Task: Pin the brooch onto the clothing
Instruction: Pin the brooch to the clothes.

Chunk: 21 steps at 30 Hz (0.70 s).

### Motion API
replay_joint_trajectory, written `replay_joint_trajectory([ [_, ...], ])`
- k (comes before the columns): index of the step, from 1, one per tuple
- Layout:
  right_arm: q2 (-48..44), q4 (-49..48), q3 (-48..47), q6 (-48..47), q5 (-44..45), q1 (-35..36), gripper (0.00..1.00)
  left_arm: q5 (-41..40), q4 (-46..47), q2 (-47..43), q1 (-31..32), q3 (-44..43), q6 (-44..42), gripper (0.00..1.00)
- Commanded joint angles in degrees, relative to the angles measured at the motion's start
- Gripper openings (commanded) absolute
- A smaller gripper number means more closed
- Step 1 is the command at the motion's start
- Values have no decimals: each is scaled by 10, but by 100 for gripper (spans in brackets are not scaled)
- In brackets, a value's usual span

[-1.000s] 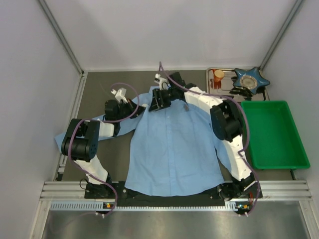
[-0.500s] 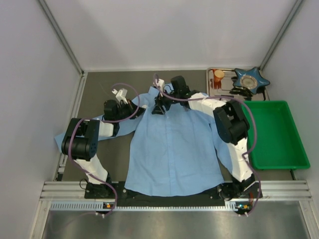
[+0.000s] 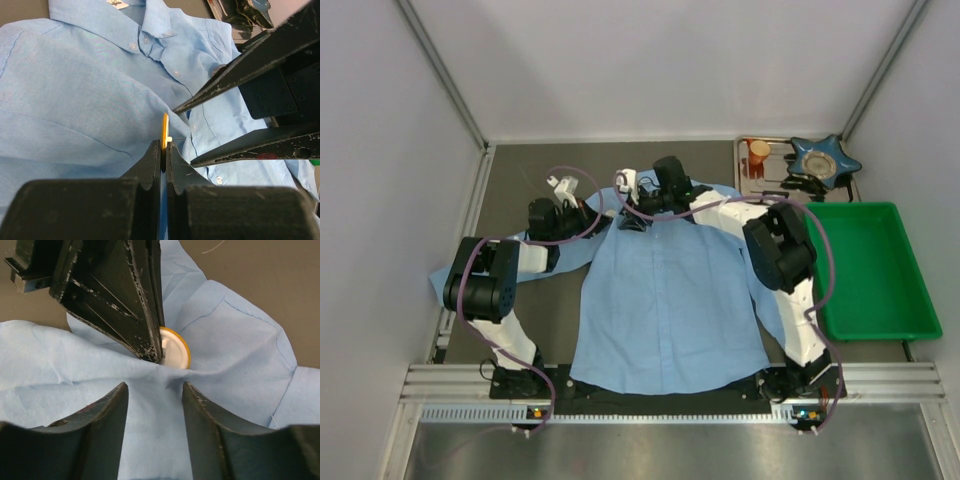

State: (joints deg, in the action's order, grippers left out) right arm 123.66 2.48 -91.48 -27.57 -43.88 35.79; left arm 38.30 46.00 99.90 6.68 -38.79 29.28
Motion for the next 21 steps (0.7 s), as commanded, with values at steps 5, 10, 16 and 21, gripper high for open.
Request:
replay_joint_trajectory([
  [5,-17,-13,-4,-95,1,19,7,14,28,-2,-2,-17,-3,0],
  [10,-17,9,-3,-125,19,26,0,15,58,-4,-2,-19,28,0],
  [16,-13,29,-5,-134,41,34,0,23,83,-2,1,-24,61,0],
  [21,-10,38,-8,-133,46,35,0,31,99,-5,1,-24,81,0],
])
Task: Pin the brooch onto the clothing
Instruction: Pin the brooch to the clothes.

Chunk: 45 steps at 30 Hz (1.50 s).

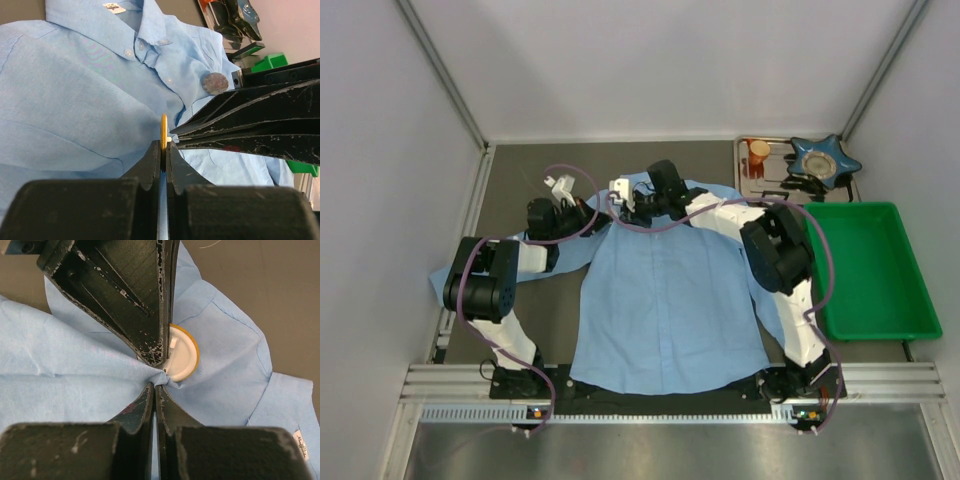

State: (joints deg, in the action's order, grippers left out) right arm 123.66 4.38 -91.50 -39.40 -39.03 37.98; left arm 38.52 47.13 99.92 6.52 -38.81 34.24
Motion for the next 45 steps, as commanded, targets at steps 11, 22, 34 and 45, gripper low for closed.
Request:
replay_joint_trajectory([
  [11,-65,57,-36,125,-101,-54,60,99,31,-3,-6,-40,-40,0],
  [22,-48,94,-73,140,-258,-99,54,292,-26,22,-20,-101,-151,0],
  [34,-19,113,-121,163,-323,-88,40,342,-190,2,-15,-133,-313,0],
  [45,6,222,-134,52,-273,-56,36,356,-277,-5,-6,-152,-414,0],
])
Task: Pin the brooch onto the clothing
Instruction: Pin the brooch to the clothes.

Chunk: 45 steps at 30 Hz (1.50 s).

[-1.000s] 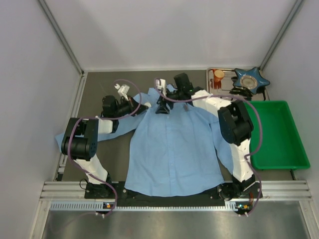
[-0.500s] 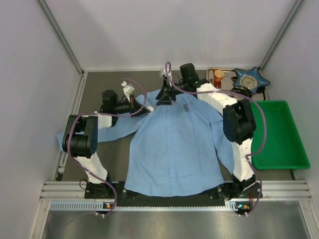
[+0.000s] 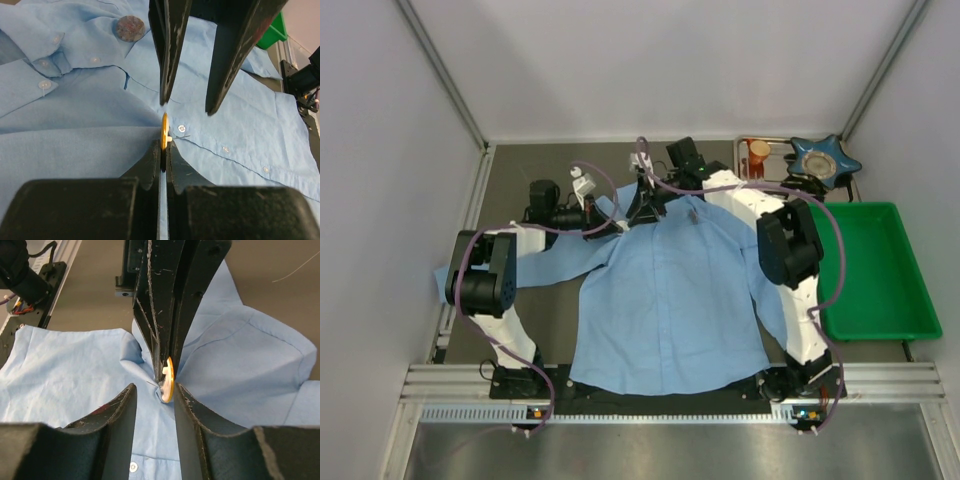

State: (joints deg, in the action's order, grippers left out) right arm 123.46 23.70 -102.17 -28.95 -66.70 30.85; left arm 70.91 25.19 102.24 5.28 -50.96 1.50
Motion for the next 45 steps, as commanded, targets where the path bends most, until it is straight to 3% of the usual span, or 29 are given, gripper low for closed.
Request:
replay_joint_trajectory([
  [1,10,32,-27,-58,12,18,36,30,-90,-29,9,-33,-102,0],
  [7,21,41,-34,-69,37,27,35,35,-195,-30,14,-59,-206,0],
  [10,23,44,-35,-73,46,32,25,35,-218,-32,15,-65,-222,0],
  [13,23,45,-35,-68,51,33,0,34,-222,-32,15,-66,-223,0],
  [14,22,45,-35,-66,53,34,0,32,-223,-33,15,-66,-224,0],
  [17,20,44,-30,-60,58,31,0,25,-222,-37,11,-63,-214,13],
  [18,22,44,-32,-52,55,26,0,24,-223,-40,5,-62,-206,22],
  [21,23,42,-37,-41,52,21,0,23,-225,-51,-9,-49,-202,31],
  [22,25,42,-40,-31,47,17,0,22,-219,-55,-11,-45,-201,40],
  [25,28,39,-42,-14,40,15,0,12,-202,-66,-12,-28,-178,46],
  [30,30,20,-41,20,34,12,0,-5,-6,-66,-21,21,-28,46],
  [45,20,-46,-15,94,29,11,0,-24,67,-27,-20,23,25,31],
])
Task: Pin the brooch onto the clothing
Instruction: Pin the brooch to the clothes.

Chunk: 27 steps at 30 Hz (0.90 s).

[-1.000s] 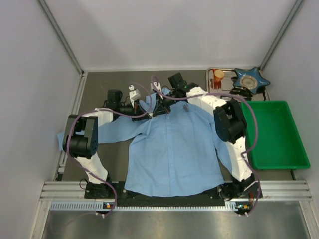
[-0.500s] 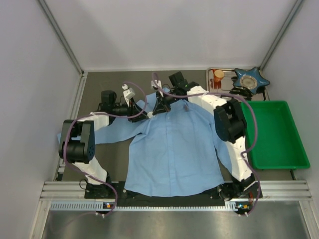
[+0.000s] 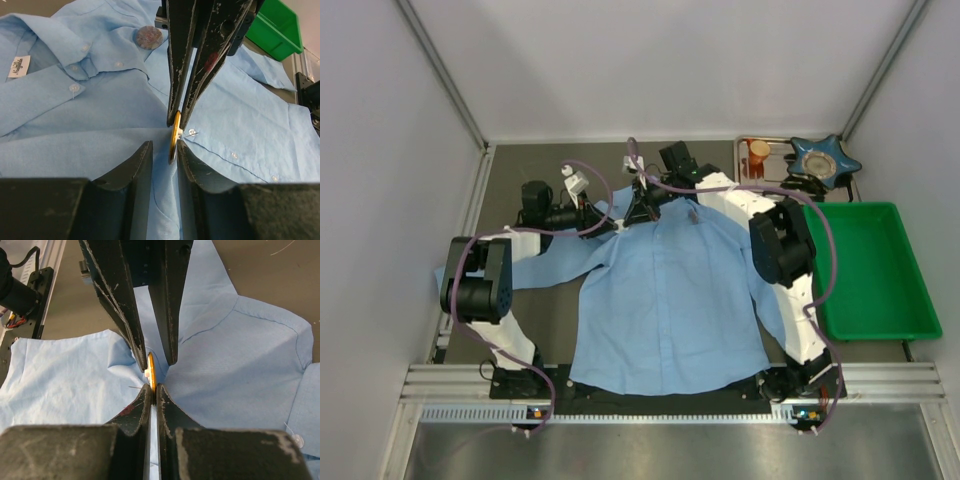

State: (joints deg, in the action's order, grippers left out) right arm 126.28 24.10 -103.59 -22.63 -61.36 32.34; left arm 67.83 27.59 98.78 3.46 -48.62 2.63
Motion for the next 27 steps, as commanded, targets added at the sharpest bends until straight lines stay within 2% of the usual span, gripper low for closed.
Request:
replay_joint_trajectory([
  [1,-9,-56,1,36,-24,-5,0,10,43,9,-2,-1,14,31],
  [4,-9,-77,7,53,-25,-4,0,12,43,11,-2,-1,14,30],
  [11,-9,-85,6,61,-27,-5,0,37,65,17,-2,-5,34,3],
  [12,-9,-84,7,58,-26,-7,5,41,64,18,-3,-6,38,0],
  [13,-11,-83,9,55,-26,-7,17,46,61,18,-3,-7,38,0],
  [14,-13,-82,15,51,-26,-9,38,54,54,18,-5,-11,34,0],
  [17,-23,-71,27,23,-23,-18,53,62,-31,19,-8,-36,-22,0],
  [18,-25,-66,27,6,-21,-23,54,66,-71,19,-8,-45,-83,0],
  [19,-25,-60,27,-5,-22,-24,55,67,-138,20,-8,-55,-111,0],
  [20,-26,-47,26,-14,-22,-25,55,71,-163,25,-8,-69,-134,0],
  [23,-27,-30,28,-55,-28,-24,55,84,-217,33,-8,-89,-183,0],
  [27,-23,-27,21,-61,-33,-17,54,92,-273,41,-8,-111,-242,0],
])
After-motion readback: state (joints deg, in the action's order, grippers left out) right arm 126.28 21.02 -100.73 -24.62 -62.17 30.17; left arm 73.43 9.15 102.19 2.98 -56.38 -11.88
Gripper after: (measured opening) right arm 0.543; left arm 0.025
